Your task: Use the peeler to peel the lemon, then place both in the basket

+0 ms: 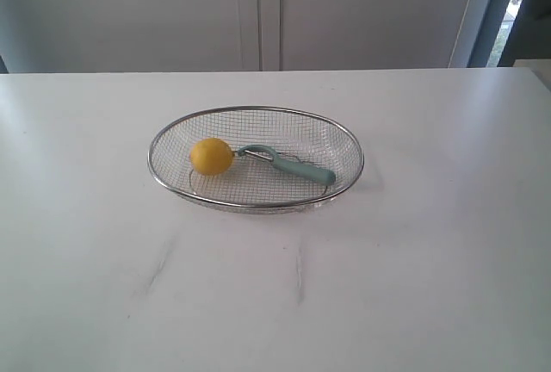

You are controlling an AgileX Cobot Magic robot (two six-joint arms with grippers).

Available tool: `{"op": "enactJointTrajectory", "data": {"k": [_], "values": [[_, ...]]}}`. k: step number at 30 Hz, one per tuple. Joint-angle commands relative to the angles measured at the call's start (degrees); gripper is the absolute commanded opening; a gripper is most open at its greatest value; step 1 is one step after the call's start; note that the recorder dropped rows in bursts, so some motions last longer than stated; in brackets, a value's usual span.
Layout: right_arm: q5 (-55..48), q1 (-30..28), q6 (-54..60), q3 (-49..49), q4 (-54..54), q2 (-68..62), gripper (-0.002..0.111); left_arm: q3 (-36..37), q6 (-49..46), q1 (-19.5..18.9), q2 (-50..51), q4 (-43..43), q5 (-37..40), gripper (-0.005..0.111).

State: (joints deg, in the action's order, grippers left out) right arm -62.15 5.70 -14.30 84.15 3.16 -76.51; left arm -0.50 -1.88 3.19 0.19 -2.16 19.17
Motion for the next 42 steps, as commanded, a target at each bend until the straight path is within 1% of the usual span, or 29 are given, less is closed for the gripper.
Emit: {"op": "enactJointTrajectory", "data": {"k": [1,7,11,15,19,22,27,31,34,42], "values": [[1.1,-0.1,-0.1,-3.2,-0.2,5.4,0.0,0.5,0.4,-0.2,-0.2,-0.4,0.2,0.0],[1.1,-0.1,-0.1,-9.0,-0.2,14.5,0.0,0.5,0.4,-0.2,-0.2,-0.4,0.2,0.0],[1.5,-0.1,0.1,-12.6,-0.4,18.3,0.0,0.5,0.4,-0.2,-0.2,-0.4,0.2,0.0],[4.4,-0.1,2.4,-18.4,-0.5,23.1,0.0,0.5,0.4,-0.2,-0.2,-0.4,0.2,0.0],[11.4,-0.1,10.6,-26.5,-0.7,28.8,0.0,0.5,0.4,-0.2,-0.2,-0.4,0.2,0.0],[12.8,-0.1,17.3,-31.2,-0.7,33.7,0.0,0.5,0.4,-0.2,-0.2,-0.4,0.2,0.0],[13.0,-0.2,21.4,-36.2,-0.7,39.4,0.0,0.5,0.4,-0.2,-0.2,-0.4,0.2,0.0],[13.1,-2.2,21.8,-39.6,-0.7,42.1,0.0,0.5,0.4,-0.2,-0.2,-0.4,0.2,0.0],[15.0,-3.8,21.8,-42.7,-0.7,44.0,0.0,0.5,0.4,-0.2,-0.2,-0.4,0.2,0.0],[25.1,-7.3,21.8,-52.5,-0.3,52.7,0.0,0.5,0.4,-0.2,-0.2,-0.4,0.2,0.0]]}}
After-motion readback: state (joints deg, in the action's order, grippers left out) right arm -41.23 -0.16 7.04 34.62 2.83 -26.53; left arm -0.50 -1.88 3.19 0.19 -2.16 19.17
